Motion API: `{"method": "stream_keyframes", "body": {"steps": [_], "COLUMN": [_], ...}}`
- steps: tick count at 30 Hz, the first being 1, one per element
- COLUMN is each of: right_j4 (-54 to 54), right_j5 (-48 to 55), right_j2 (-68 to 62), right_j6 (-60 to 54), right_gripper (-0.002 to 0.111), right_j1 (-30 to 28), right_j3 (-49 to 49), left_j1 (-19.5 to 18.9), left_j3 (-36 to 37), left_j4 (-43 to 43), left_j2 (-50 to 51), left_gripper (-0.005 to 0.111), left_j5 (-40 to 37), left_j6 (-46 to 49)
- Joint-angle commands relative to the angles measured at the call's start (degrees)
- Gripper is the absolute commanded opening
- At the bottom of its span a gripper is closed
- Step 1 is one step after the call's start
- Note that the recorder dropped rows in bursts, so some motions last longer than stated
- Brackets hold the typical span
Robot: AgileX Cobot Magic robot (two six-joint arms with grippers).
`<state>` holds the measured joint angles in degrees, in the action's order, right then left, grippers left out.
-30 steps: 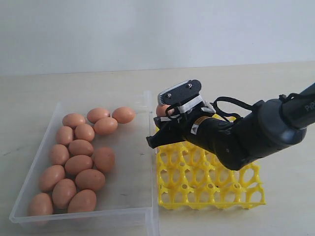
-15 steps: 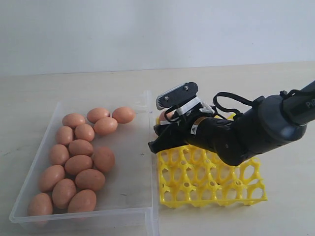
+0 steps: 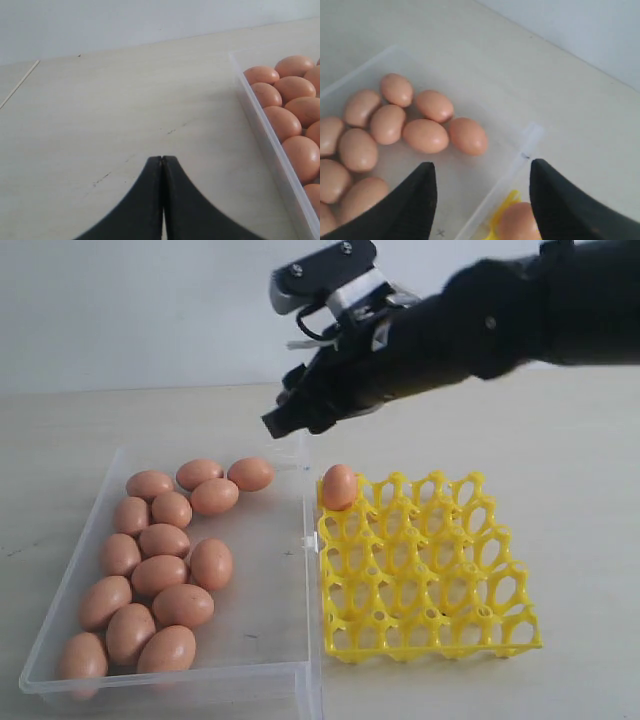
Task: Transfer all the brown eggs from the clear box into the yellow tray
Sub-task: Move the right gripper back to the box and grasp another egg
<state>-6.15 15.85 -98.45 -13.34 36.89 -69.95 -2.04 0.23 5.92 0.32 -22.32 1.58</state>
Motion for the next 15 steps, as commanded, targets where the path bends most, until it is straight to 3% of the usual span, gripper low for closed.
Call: {"method": "stream_keyframes", "body": {"steps": [1, 10, 12, 15], "right_j4": [-3.8, -4.1, -0.1, 6.6], "right_j5": [11.8, 21.0, 25.1, 30.8], "right_j2": [-6.3, -26.2, -29.1, -33.0], "right_j6": [-0.4, 1.5, -1.7, -15.6], "right_gripper": [0.054, 0.063, 0.063, 0.063], "right_j1": [3.2, 5.4, 5.7, 6.4], "right_j3": [-11.3, -30.5, -34.0, -38.2], "left_j1": [0.4, 0.4, 0.4, 0.4], "left_j3": [-0.2, -0.2, -0.2, -0.2], "left_j4": [-0.1, -0.1, -0.1, -0.1], "left_j2": [-0.3, -0.3, -0.3, -0.3], "left_gripper": [0.0, 0.0, 0.0, 0.0], "left_j5": [0.5, 0.5, 0.5, 0.5], "left_j6": [-0.3, -0.3, -0.3, -0.3]}}
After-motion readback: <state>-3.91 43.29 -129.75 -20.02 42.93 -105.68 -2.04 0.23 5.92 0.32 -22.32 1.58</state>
